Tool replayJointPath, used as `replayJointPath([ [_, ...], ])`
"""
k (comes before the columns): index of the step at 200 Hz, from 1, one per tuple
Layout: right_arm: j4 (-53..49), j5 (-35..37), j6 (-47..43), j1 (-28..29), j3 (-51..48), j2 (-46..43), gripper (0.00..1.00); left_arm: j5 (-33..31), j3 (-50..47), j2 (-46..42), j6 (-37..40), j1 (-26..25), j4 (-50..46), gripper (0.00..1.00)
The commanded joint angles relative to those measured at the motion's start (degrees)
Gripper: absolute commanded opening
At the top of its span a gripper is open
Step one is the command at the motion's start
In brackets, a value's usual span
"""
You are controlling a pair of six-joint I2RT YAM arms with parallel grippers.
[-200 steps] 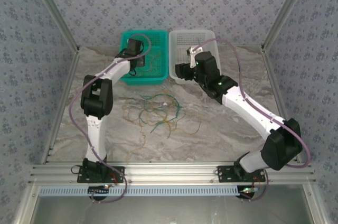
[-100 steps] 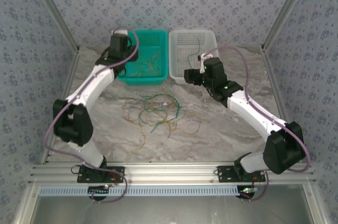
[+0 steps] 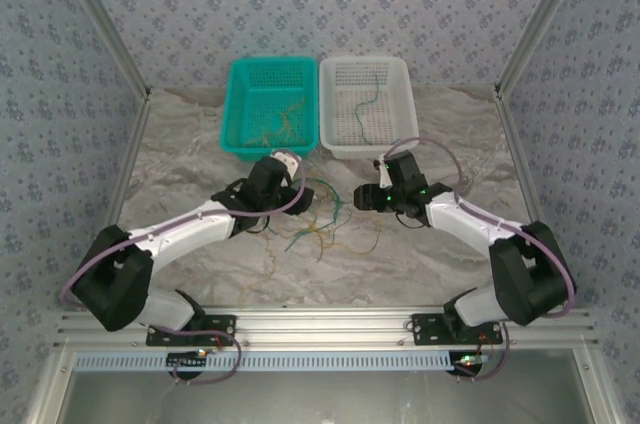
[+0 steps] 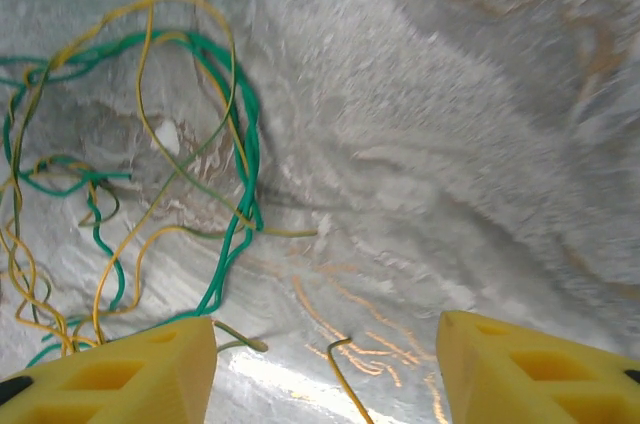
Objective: Untangle the cables
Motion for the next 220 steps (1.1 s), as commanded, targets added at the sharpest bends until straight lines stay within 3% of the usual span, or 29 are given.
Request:
replayJointPath([
  [1, 0.23, -5.00, -0.64, 1.69, 2.17, 4.81, 0.58, 1.76, -0.68, 1.31, -2.33, 0.08, 6.62, 0.75],
  [28, 0.83, -5.04, -0.54, 4.90, 4.54, 10.20, 0.50, -0.92, -0.27, 3.08, -4.02, 0.02, 7.45, 0.75],
  [53, 3.59, -5.44, 1.17, 5.95, 5.16, 13.61, 0.36, -2.55, -1.67, 3.29, -4.66, 0.02, 9.49, 0.75],
  [68, 3.00, -4.51, 0.91, 6.55, 6.48, 14.53, 0.18, -3.86, -2.07, 3.28, -5.07, 0.02, 9.37, 0.75],
  [83, 1.86, -4.40, 0.36, 6.77, 7.52, 14.32, 0.15, -4.49, -2.44, 2.62, -5.35, 0.02, 9.06, 0.75],
  [94, 1.10, -3.66, -0.26, 7.01, 8.06, 13.56, 0.04, -5.10, -3.41, 1.73, -5.36, 0.04, 9.88, 0.75],
  [103, 0.10, -2.97, -0.68, 7.11, 8.56, 12.65, 0.00, -5.99, -3.98, 0.96, -5.29, 0.10, 10.35, 0.75],
  [154, -7.28, 1.88, -4.75, 7.56, 12.79, 5.29, 0.00, -7.67, -4.86, -1.41, -5.22, 1.07, 10.00, 0.75],
  [220, -11.44, 0.39, -8.15, 7.47, 19.10, -4.80, 0.00, -7.90, -7.29, -7.72, -3.98, 3.14, 11.95, 0.75],
])
